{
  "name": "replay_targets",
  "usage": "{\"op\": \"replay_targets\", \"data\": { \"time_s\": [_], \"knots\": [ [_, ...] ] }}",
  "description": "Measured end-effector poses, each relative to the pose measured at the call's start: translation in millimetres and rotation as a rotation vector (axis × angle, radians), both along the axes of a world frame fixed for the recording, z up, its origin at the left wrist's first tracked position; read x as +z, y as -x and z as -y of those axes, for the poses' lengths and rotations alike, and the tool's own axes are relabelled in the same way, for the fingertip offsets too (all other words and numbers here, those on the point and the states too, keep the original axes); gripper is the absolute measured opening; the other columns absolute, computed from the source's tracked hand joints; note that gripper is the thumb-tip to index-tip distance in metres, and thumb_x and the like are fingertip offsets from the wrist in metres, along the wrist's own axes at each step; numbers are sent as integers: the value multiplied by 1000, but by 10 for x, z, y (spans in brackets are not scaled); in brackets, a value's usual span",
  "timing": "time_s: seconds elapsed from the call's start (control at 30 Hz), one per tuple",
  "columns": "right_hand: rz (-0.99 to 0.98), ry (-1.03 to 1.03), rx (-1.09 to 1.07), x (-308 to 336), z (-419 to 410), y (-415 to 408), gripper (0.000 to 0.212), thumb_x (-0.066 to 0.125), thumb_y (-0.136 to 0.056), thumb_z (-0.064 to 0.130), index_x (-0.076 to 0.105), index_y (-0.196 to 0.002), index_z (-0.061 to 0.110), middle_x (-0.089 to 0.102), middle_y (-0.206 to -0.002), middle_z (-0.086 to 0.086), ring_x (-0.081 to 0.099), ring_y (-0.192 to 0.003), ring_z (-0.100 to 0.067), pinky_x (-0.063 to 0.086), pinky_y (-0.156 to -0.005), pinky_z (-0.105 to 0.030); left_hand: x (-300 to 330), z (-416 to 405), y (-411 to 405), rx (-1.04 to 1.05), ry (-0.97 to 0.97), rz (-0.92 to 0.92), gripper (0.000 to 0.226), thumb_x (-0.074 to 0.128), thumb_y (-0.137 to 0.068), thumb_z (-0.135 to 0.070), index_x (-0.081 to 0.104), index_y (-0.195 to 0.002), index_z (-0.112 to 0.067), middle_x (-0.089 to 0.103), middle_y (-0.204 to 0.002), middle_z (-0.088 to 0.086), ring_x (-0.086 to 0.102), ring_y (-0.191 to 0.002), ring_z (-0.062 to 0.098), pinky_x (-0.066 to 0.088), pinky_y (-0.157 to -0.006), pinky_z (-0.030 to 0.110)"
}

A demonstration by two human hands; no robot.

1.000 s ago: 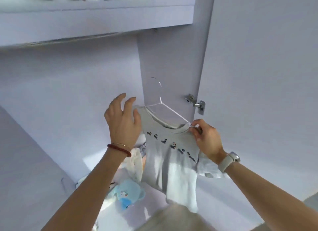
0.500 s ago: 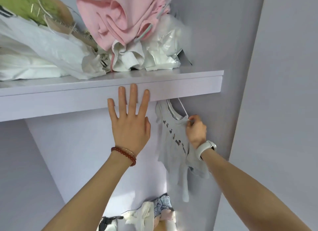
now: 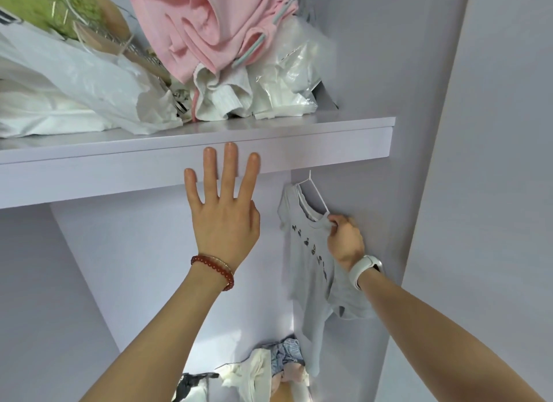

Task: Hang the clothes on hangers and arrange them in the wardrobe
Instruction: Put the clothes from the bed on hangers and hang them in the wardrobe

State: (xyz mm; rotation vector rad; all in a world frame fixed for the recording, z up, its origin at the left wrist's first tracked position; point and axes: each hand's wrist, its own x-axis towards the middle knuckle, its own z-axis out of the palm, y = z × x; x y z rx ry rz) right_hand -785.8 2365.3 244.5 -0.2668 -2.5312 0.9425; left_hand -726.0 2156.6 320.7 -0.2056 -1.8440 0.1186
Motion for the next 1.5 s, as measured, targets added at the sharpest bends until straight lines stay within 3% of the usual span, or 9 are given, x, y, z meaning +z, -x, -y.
{"op": "replay_targets", "data": {
  "time_s": [0.17,0.27,0.47,0.63,0.77,0.9,1.07,1.3,1.5],
  "knots": [
    [-39,-158,39,-96,-22,-426,48,40,-90,6,38,-138,14,41,-134,-14,36,-122,-32,30,-100,-33,-117,-13,-184,-135,-81,116,74,60,-74,-16,31,-142,-19,22,-151,14,11,-140,34,5,-110,56],
    [-67,-288,31,-206,-1,-862,49,40,-91,9,35,-139,10,37,-141,-11,33,-126,-30,27,-107,-35,-432,-11,-417,-224,-137,249,68,60,-75,-16,38,-139,-17,28,-148,17,20,-137,39,12,-107,61],
    [-171,-403,-34,-757,122,-2145,45,59,-78,0,55,-122,1,56,-125,-20,50,-118,-39,42,-97,-51,-1301,13,-1117,-361,-128,568,56,51,-73,-18,52,-129,-12,43,-139,19,38,-128,40,27,-99,64],
    [33,-290,-190,-1491,260,-3462,43,61,-78,0,57,-121,1,56,-125,-20,50,-118,-40,41,-96,-56,-2102,-91,-1937,-522,-48,829,46,50,-73,-18,61,-118,-12,55,-129,14,50,-121,34,34,-97,58],
    [262,-166,-342,-1990,245,-4541,43,49,-89,10,47,-132,8,44,-140,-12,35,-132,-31,27,-109,-44,-2626,-310,-2649,-705,48,1058,41,55,-69,-16,67,-107,-7,62,-117,15,58,-110,34,43,-88,59],
    [414,-46,-604,-2318,148,-5625,43,41,-94,18,40,-137,15,34,-146,-6,27,-135,-24,21,-109,-35,-2912,-722,-3314,-829,102,1339,40,59,-80,-10,59,-120,-5,53,-130,15,46,-125,28,31,-104,51],
    [500,143,-974,-2609,104,-6962,41,43,-92,14,46,-133,12,38,-143,-8,29,-134,-24,25,-109,-38,-3184,-1487,-4320,-1077,434,1421,45,51,-88,-18,46,-132,-11,40,-141,7,32,-133,18,19,-111,44],
    [554,470,-1469,-3017,41,-8785,41,40,-92,7,45,-132,6,38,-142,-12,31,-131,-30,29,-106,-40,-3604,-2431,-6145,-1421,964,1447,45,49,-89,-19,45,-133,-11,39,-142,10,37,-128,27,26,-105,38],
    [526,666,-1742,-3431,-73,-10276,47,42,-86,-1,39,-132,-4,37,-139,-23,31,-128,-39,25,-107,-42,-4118,-2801,-7542,-1453,1384,1480,51,42,-93,-25,29,-142,-17,21,-152,7,20,-138,22,21,-110,35]
  ]
}}
